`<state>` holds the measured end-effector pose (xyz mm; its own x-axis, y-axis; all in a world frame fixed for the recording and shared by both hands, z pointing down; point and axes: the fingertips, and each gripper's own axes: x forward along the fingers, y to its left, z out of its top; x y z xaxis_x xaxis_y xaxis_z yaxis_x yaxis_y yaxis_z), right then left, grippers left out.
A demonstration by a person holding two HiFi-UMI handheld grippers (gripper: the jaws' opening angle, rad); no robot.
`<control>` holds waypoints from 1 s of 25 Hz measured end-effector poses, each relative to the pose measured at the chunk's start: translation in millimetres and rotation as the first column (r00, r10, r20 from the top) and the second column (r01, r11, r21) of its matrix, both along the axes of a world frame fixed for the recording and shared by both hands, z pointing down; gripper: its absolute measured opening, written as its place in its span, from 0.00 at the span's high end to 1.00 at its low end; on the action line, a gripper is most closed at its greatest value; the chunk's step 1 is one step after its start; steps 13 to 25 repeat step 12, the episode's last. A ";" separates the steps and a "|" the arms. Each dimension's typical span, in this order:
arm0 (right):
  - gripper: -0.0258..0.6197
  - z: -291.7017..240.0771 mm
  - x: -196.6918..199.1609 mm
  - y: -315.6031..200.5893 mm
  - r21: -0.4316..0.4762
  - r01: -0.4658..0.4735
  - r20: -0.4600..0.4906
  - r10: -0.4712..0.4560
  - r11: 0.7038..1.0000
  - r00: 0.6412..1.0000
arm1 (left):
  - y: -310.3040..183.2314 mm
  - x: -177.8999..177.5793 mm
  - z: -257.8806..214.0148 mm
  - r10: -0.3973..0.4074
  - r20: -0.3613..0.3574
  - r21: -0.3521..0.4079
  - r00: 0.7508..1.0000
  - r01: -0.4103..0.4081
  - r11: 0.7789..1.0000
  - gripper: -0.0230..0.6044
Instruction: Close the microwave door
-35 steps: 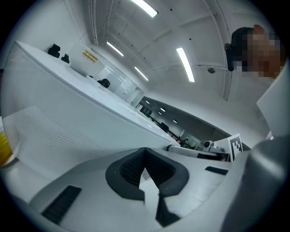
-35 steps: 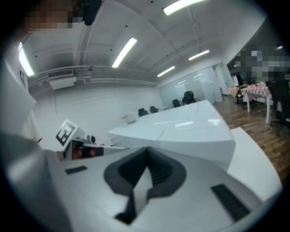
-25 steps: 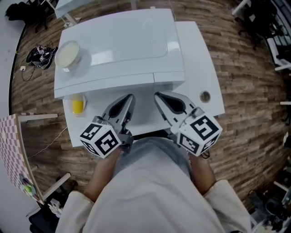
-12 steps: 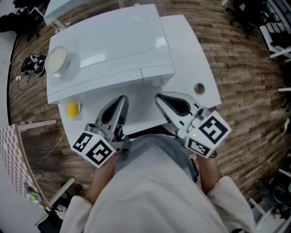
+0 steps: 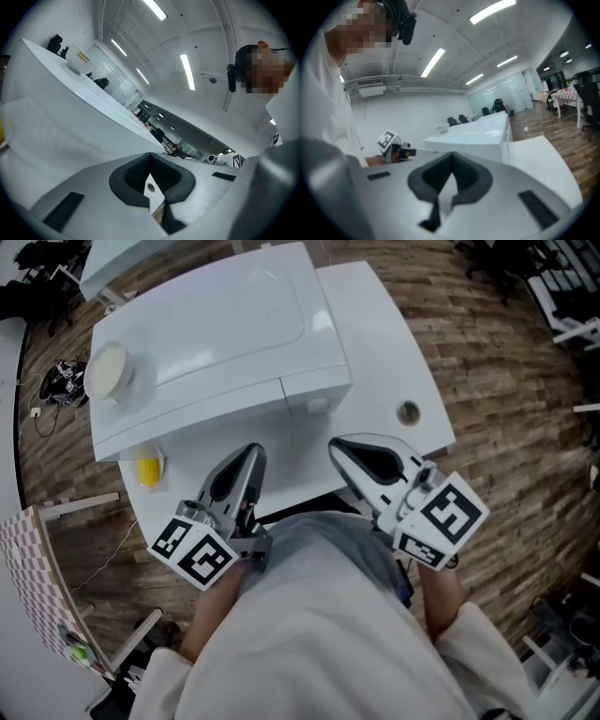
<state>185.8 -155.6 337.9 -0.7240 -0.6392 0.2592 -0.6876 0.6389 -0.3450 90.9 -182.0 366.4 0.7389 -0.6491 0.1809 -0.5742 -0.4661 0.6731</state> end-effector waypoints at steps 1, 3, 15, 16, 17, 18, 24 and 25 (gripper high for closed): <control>0.93 0.9 1.5 1.0 -0.005 -0.001 0.002 0.001 1.000 1.000 | 0.8 1.3 -0.1 0.001 0.002 0.000 1.000 -0.001 1.000 0.93; 0.93 2.7 4.0 2.8 -0.014 -0.004 0.005 0.004 1.000 1.000 | 1.9 3.1 -0.5 0.002 0.006 0.002 1.000 -0.002 1.000 0.93; 0.93 6.8 -4.2 4.5 -0.030 0.001 0.013 -0.001 1.000 1.000 | 2.1 -1.0 3.4 0.005 0.009 -0.008 1.000 -0.005 1.000 0.93; 0.93 6.8 -4.2 4.5 -0.030 0.001 0.013 -0.001 1.000 1.000 | 2.1 -1.0 3.4 0.005 0.009 -0.008 1.000 -0.005 1.000 0.93; 0.93 6.8 -4.2 4.5 -0.030 0.001 0.013 -0.001 1.000 1.000 | 2.1 -1.0 3.4 0.005 0.009 -0.008 1.000 -0.005 1.000 0.93; 0.93 6.8 -4.2 4.5 -0.030 0.001 0.013 -0.001 1.000 1.000 | 2.1 -1.0 3.4 0.005 0.009 -0.008 1.000 -0.005 1.000 0.93; 0.93 6.8 -4.2 4.5 -0.030 0.001 0.013 -0.001 1.000 1.000 | 2.1 -1.0 3.4 0.005 0.009 -0.008 1.000 -0.005 1.000 0.93; 0.93 6.8 -4.2 4.5 -0.030 0.001 0.013 -0.001 1.000 1.000 | 2.1 -1.0 3.4 0.005 0.009 -0.008 1.000 -0.005 1.000 0.93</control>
